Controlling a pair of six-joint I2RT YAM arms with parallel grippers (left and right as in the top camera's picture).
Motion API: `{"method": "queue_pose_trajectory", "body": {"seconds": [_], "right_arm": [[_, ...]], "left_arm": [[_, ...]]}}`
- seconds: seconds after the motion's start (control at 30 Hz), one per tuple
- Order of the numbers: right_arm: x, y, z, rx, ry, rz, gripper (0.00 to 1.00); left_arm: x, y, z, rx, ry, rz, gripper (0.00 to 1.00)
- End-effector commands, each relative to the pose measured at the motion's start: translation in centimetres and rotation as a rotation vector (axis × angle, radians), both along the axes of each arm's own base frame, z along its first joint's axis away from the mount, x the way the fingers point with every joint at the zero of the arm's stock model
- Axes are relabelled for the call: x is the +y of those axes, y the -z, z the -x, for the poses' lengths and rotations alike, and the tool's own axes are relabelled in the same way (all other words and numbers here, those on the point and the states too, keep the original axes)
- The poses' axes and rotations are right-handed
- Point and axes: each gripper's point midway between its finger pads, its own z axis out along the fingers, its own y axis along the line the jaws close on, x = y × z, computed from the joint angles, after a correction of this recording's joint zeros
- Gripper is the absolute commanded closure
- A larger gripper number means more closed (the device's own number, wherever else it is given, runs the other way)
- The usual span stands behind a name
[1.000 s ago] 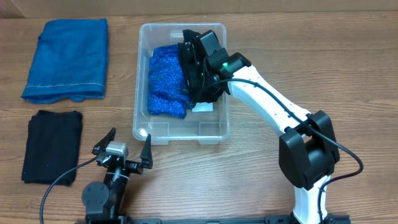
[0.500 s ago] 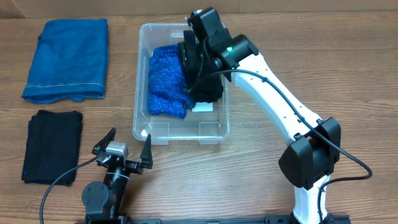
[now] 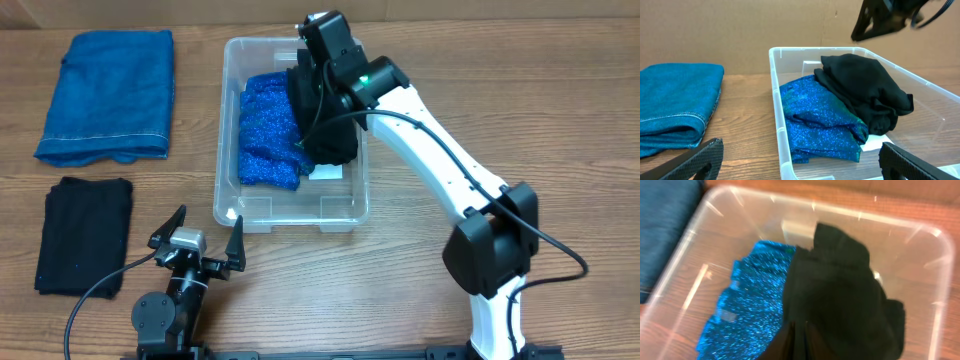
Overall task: Pack container
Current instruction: 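Press and adjust the black cloth inside the container with the right gripper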
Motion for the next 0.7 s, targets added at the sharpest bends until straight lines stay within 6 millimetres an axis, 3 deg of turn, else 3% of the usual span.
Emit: {"method": "queue_pose_trajectory", "body": {"seconds": [0.0,0.23,0.37,0.47,0.67], "right_arm": [[-0.4,5.0,-0.4,0.076,0.018,0.052,0.95],[-1.0,10.5,-0.4,0.162,0.055,0.114,0.95],[-1.1,11.4,-0.2,0.182,0.054,0.127,0.95],[-0.9,9.5,-0.7,0.147,0.055,0.106,0.94],[-1.9,1.2,-1.3,0.016,0.092,0.084,0.83]], "left_arm": [[0.1,-0.1,0.0,-0.012,-0.003,-0.019,0.0],[0.1,-0.1,0.0,-0.012,-0.003,-0.019,0.0],[0.1,-0.1,0.0,-0.012,-0.003,-0.019,0.0],[0.1,-0.1,0.0,-0.012,-0.003,-0.019,0.0],[0.1,-0.1,0.0,-0.012,-0.003,-0.019,0.0]]}}
